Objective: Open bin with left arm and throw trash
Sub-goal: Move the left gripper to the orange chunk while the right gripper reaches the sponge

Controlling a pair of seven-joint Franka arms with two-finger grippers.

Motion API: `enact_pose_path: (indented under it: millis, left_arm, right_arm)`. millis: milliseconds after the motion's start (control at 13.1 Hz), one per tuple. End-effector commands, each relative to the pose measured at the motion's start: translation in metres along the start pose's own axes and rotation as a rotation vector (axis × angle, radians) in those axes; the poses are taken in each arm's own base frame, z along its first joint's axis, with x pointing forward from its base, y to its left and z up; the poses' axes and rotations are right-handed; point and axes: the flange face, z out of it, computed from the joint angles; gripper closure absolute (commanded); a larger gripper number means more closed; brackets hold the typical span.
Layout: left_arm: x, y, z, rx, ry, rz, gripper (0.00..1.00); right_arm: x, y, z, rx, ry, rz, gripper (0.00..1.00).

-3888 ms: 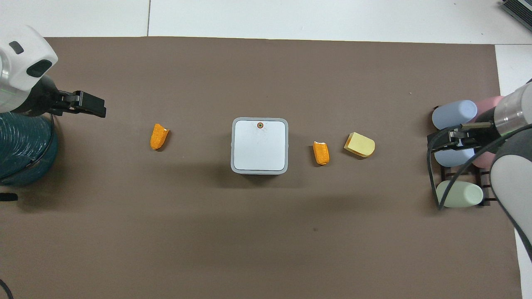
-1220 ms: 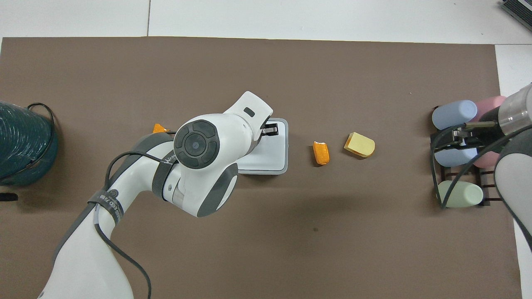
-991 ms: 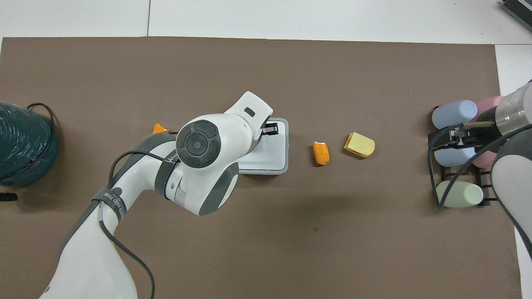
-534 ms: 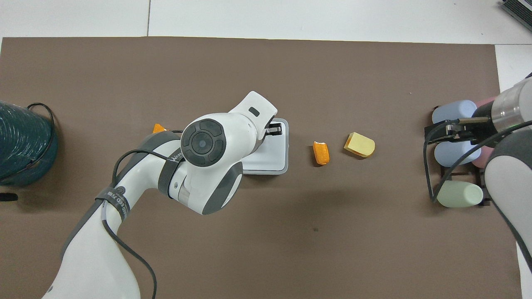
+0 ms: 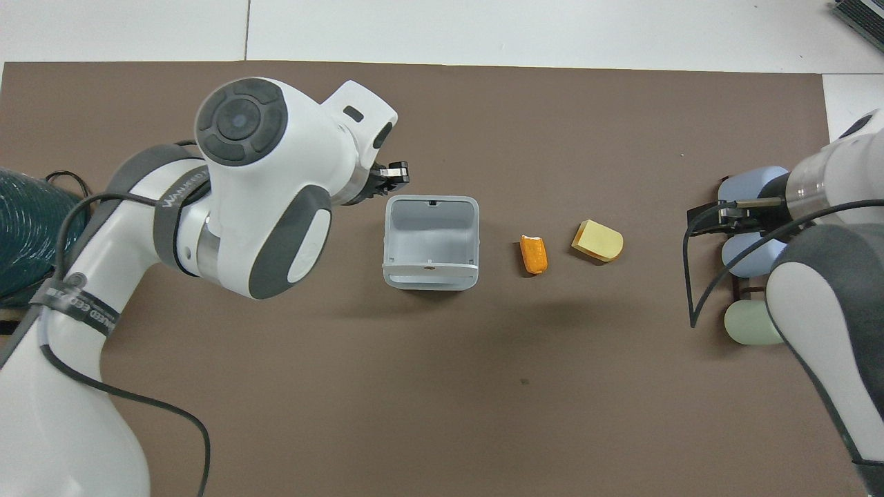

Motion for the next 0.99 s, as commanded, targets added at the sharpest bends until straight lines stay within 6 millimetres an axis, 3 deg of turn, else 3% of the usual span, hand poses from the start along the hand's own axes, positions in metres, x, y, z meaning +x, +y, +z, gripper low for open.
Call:
enact_pose_path:
  millis: [0, 152, 305, 457, 534, 610, 762, 915]
  left_arm:
    - [0.022, -0.054, -0.005, 0.018, -0.024, 0.081, 0.79]
    - [0.034, -0.102, -0.005, 0.03, -0.026, 0.148, 0.79]
    - [0.036, -0.135, 0.0, 0.039, -0.027, 0.201, 0.79]
    - [0.035, -0.156, 0.011, 0.044, -0.011, 0.216, 0.77]
    - [0.031, -0.164, 0.025, 0.05, 0.005, 0.222, 0.69]
    - [0.025, -0.17, 0.041, 0.058, 0.03, 0.227, 0.55]
    - [0.016, -0.184, 0.064, 0.065, 0.049, 0.231, 0.42]
    - [0.013, -0.199, 0.073, 0.074, 0.031, 0.289, 0.36]
  right_arm:
    - [-0.003, -0.013, 0.03, 0.01, 0.019, -0.004, 0.0]
    - [0.003, -0.029, 0.056, 0.014, 0.02, -0.015, 0.0]
    - [0.014, -0.034, 0.083, 0.016, 0.009, 0.0, 0.0]
    - [0.022, -0.037, 0.111, 0.021, 0.024, -0.001, 0.0]
    - [0.023, -0.041, 0.12, 0.023, 0.03, -0.009, 0.0]
    - [0.024, -0.041, 0.13, 0.024, 0.031, -0.009, 0.0]
    - [0.026, -0.044, 0.165, 0.03, 0.048, -0.014, 0.0]
    - [0.016, -0.041, 0.193, 0.034, 0.075, -0.018, 0.0]
